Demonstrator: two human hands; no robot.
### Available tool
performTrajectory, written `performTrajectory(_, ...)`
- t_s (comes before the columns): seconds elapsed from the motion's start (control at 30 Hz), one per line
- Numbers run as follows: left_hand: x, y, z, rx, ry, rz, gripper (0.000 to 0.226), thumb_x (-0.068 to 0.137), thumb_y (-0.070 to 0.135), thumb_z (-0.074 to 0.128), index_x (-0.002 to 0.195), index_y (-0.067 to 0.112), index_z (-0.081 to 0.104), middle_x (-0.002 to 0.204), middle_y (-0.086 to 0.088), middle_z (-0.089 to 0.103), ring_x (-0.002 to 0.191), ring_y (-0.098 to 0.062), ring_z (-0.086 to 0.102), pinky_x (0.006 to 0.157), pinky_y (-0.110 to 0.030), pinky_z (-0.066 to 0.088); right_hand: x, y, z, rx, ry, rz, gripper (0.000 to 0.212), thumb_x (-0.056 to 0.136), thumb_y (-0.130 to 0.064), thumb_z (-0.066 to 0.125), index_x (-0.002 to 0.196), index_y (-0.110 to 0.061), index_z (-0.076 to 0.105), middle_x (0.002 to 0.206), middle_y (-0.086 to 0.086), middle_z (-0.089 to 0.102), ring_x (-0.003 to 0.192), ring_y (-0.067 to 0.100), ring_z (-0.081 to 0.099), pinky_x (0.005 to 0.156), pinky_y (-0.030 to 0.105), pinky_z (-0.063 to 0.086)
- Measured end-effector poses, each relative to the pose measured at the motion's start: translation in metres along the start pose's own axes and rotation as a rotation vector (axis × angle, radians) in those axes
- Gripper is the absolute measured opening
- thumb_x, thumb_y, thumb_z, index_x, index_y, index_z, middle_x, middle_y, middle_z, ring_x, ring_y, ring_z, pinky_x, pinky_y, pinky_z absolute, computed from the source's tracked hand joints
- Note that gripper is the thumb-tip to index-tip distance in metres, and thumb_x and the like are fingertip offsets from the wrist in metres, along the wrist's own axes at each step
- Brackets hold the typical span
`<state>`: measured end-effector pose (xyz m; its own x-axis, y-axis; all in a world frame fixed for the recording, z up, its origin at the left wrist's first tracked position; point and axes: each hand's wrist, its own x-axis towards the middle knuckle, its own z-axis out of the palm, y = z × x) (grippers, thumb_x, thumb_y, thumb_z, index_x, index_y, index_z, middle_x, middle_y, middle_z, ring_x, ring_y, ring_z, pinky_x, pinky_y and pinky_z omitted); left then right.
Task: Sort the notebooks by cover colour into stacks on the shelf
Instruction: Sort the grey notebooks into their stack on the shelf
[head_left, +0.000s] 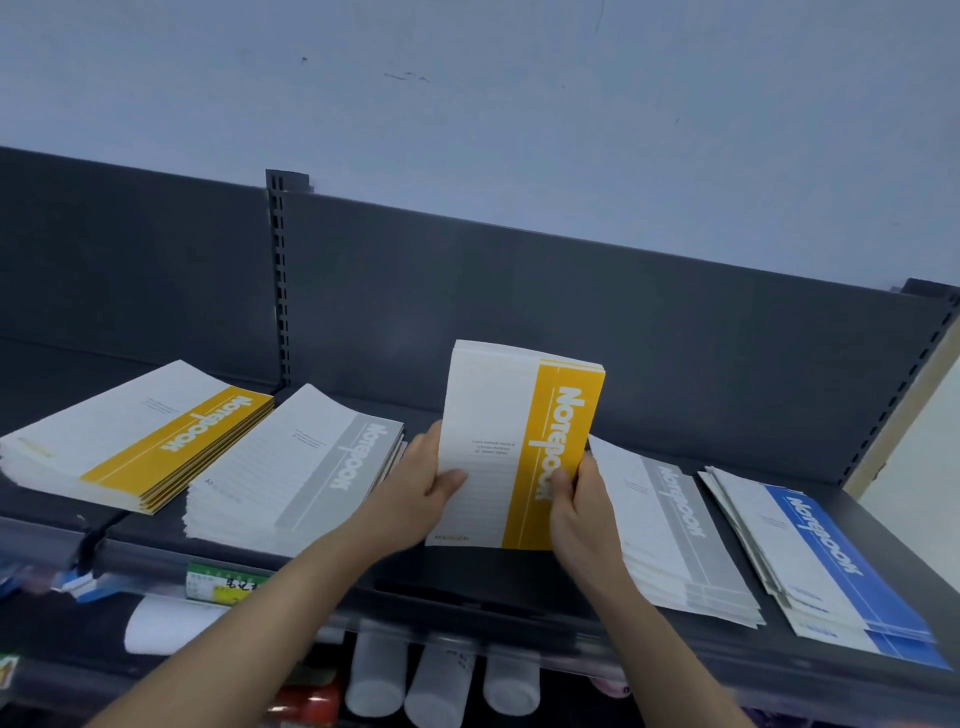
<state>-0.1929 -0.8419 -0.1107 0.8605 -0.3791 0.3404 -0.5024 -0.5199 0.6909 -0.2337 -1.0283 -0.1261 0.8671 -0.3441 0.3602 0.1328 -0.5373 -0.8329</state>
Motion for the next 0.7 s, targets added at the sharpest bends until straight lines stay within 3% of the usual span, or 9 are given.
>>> performTrajectory(0.17, -0.001, -0.005, 0.004, 0.123, 0.056, -0.009, 0.034, 0.099, 0.027, 0.046, 0.132, 0.020, 0.044, 0.106, 0.006, 0.048, 0.092, -0.006, 0.043, 0.080, -0.021, 0.032, -0.001, 0.004, -0.002, -0.070, 0.011, 0.001, 0.007, 0.100, -0.025, 0.045, 0.102, -0.023, 0.051, 0.092, -0.010, 0.059, 0.082, 0.005, 0.054, 0.069, 0.025, 0.040)
performTrajectory(0.3, 0.006, -0.001, 0.004, 0.100, 0.090, -0.083, 0.033, 0.100, 0.025, 0.046, 0.131, 0.018, 0.049, 0.108, 0.004, 0.053, 0.097, -0.010, 0.048, 0.082, -0.023, 0.035, 0.005, 0.000, -0.008, -0.127, 0.032, -0.008, 0.014, 0.098, -0.027, 0.051, 0.095, -0.015, 0.057, 0.082, -0.003, 0.060, 0.073, 0.010, 0.054, 0.060, 0.018, 0.039)
performTrajectory(0.37, 0.011, 0.004, -0.003, 0.088, 0.068, -0.141, 0.026, 0.100, 0.026, 0.047, 0.123, 0.017, 0.056, 0.108, 0.004, 0.058, 0.098, -0.013, 0.053, 0.078, -0.025, 0.039, 0.010, -0.003, -0.010, -0.134, 0.017, -0.002, 0.018, 0.097, -0.027, 0.053, 0.085, -0.014, 0.058, 0.076, 0.000, 0.059, 0.068, 0.012, 0.051, 0.057, 0.020, 0.037)
performTrajectory(0.47, 0.021, 0.008, -0.015, 0.112, -0.011, -0.291, 0.022, 0.098, 0.032, 0.050, 0.098, 0.014, 0.062, 0.092, 0.007, 0.062, 0.079, -0.013, 0.055, 0.059, -0.024, 0.037, 0.018, -0.009, -0.013, -0.136, -0.041, 0.060, 0.030, 0.095, -0.028, 0.055, 0.067, -0.020, 0.049, 0.066, -0.003, 0.051, 0.064, 0.013, 0.047, 0.057, 0.026, 0.034)
performTrajectory(0.57, 0.028, 0.007, -0.022, 0.204, -0.084, -0.417, 0.032, 0.096, 0.037, 0.052, 0.078, 0.010, 0.053, 0.077, 0.001, 0.056, 0.064, -0.014, 0.049, 0.052, -0.024, 0.032, 0.023, -0.011, -0.011, -0.166, -0.137, 0.158, 0.032, 0.095, -0.032, 0.056, 0.072, -0.011, 0.060, 0.073, 0.001, 0.061, 0.072, 0.021, 0.057, 0.065, 0.033, 0.044)
performTrajectory(0.63, 0.029, 0.006, -0.020, 0.250, -0.143, -0.473, 0.030, 0.096, 0.038, 0.052, 0.083, 0.010, 0.053, 0.079, 0.001, 0.055, 0.069, -0.014, 0.051, 0.054, -0.024, 0.035, 0.024, -0.010, -0.008, -0.207, -0.181, 0.218, 0.035, 0.094, -0.035, 0.056, 0.078, -0.005, 0.064, 0.079, 0.006, 0.067, 0.077, 0.024, 0.062, 0.070, 0.037, 0.049)
performTrajectory(0.7, 0.029, 0.005, -0.017, 0.283, -0.214, -0.503, 0.028, 0.097, 0.037, 0.049, 0.093, 0.010, 0.055, 0.088, 0.000, 0.056, 0.081, -0.016, 0.054, 0.063, -0.025, 0.040, 0.024, -0.009, -0.005, -0.278, -0.221, 0.261, 0.038, 0.094, -0.036, 0.057, 0.070, -0.007, 0.059, 0.075, 0.006, 0.064, 0.074, 0.024, 0.060, 0.065, 0.034, 0.045)
